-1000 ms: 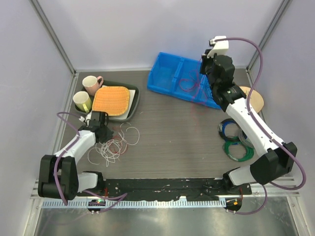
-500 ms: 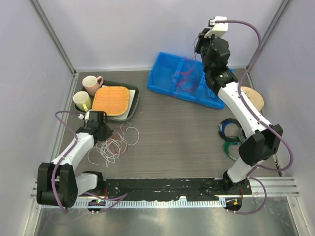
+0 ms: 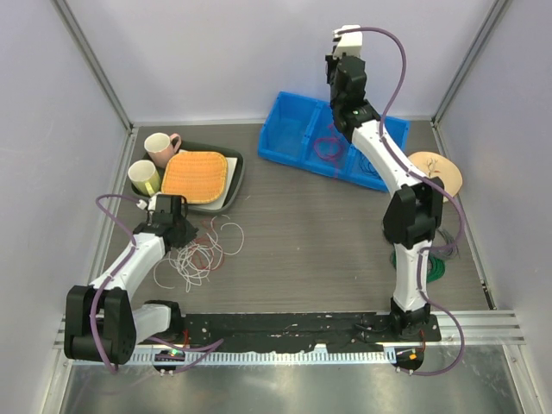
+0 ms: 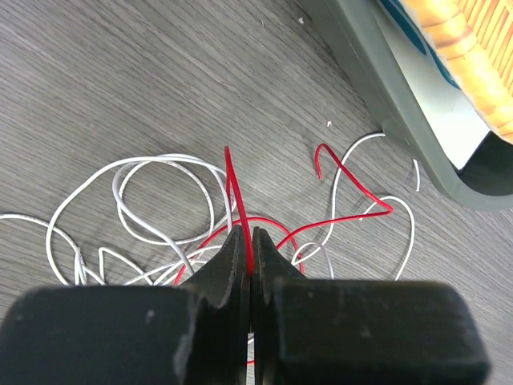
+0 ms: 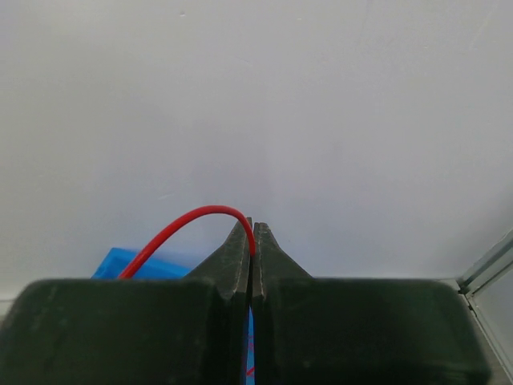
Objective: Untangle the cables
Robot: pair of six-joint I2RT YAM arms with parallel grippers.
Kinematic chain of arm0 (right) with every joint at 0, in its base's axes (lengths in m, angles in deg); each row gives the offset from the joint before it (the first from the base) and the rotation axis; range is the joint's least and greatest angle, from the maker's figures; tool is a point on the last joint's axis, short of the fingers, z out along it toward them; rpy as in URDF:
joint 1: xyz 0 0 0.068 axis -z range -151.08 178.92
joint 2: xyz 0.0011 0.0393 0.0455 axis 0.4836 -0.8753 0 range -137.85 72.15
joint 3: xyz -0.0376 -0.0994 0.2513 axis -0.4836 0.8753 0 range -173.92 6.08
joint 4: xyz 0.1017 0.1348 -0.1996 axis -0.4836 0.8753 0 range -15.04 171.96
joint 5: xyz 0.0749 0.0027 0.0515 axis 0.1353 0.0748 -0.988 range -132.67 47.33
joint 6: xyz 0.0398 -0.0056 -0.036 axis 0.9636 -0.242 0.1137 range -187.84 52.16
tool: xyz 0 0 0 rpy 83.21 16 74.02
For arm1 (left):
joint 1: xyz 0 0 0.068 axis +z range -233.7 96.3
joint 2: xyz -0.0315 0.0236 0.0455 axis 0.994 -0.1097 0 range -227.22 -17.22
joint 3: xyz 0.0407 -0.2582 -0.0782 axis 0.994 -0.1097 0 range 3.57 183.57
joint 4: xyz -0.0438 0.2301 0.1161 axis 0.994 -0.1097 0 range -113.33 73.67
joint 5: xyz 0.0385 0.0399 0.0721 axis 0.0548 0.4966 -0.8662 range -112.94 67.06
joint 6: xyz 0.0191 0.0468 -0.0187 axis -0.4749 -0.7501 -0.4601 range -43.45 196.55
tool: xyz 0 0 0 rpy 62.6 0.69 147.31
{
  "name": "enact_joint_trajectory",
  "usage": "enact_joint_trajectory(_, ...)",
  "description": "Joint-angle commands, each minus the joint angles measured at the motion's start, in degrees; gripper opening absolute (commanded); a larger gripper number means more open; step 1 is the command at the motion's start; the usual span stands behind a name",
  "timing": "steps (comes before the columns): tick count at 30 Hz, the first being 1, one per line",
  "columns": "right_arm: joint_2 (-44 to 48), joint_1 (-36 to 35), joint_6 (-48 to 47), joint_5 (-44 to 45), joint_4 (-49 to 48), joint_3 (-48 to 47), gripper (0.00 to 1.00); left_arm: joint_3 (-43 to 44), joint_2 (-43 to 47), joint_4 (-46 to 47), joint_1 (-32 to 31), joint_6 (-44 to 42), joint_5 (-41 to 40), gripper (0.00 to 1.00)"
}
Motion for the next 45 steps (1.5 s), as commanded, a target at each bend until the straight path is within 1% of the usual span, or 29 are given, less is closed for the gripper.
enact_joint_trajectory(1,-5.5,1.2,-1.4,3.1,0.8,-13.3,0.01,1.2,0.7,1.5,0.3,-0.7,-0.1,0.00)
enact_joint_trajectory(4,-9.6,1.5,0.5,4.3,3.2,-20.7,0.01,1.2,1.1,1.5,0.2,-0.7,-0.2,0.00)
enact_joint_trajectory(5,-10.0,1.5,0.9,4.8,2.4,-21.0,0.01,1.1,1.2,1.2,0.2,-0.7,-0.3,0.00)
enact_joint_trajectory(11,-11.3,2.3,-2.3,7.3,-3.8,-17.3,0.01,0.6,2.6,1.2,0.3,-0.7,-0.7,0.00)
enact_joint_trajectory(16,-13.5,3.9,-5.3,10.6,-4.3,-17.7,0.01,0.3,2.8,1.4,0.3,-0.7,-0.4,0.00)
enact_joint_trajectory(20,-14.2,4.6,-6.1,9.3,-4.3,-15.1,0.01,0.2,3.0,1.5,0.3,-0.7,-0.1,0.01)
enact_joint_trajectory(23,-15.3,4.6,-6.0,9.2,-2.6,-14.4,0.01,0.2,3.3,1.5,0.3,-0.9,0.6,0.00)
enact_joint_trajectory(27,-13.4,4.6,-1.6,5.9,0.0,-7.6,0.01,0.0,4.1,1.4,0.3,-1.0,0.8,0.00)
enact_joint_trajectory(28,-12.0,4.6,-0.1,5.5,0.4,-3.8,0.01,-0.1,4.5,1.6,0.2,-1.0,0.9,0.00)
enact_joint_trajectory(30,-10.4,4.6,4.2,4.6,1.6,-0.1,0.01,-0.3,4.7,1.6,0.3,-1.0,1.0,0.00)
enact_joint_trajectory(31,-9.3,4.6,5.7,4.8,2.1,3.2,0.01,-0.4,4.8,1.7,0.2,-1.0,1.3,0.00)
enact_joint_trajectory(33,-8.8,4.6,8.8,4.2,3.6,5.7,0.01,-0.3,4.8,1.8,0.2,-1.0,1.7,0.00)
enact_joint_trajectory(36,-9.6,4.6,11.6,3.7,8.8,4.6,0.01,-0.4,4.8,2.0,0.3,-1.1,2.5,0.00)
enact_joint_trajectory(37,-10.5,4.6,12.1,3.6,12.3,4.0,0.05,-0.5,4.8,2.0,0.2,-1.1,2.6,0.00)
enact_joint_trajectory(39,-11.5,4.6,12.9,3.4,15.6,1.6,0.10,-0.4,5.0,2.0,0.2,-1.2,3.1,0.00)
enact_joint_trajectory(40,-11.7,4.6,12.9,2.7,18.0,1.0,0.16,-0.3,5.0,2.0,0.2,-1.3,3.4,0.00)
enact_joint_trajectory(43,-10.8,4.5,12.9,-0.9,19.7,0.5,0.29,0.0,5.7,2.1,0.3,-1.4,5.0,0.00)
enact_joint_trajectory(45,-8.5,4.5,13.2,-2.4,19.8,1.1,0.33,0.1,6.3,2.2,0.3,-1.4,6.2,0.00)
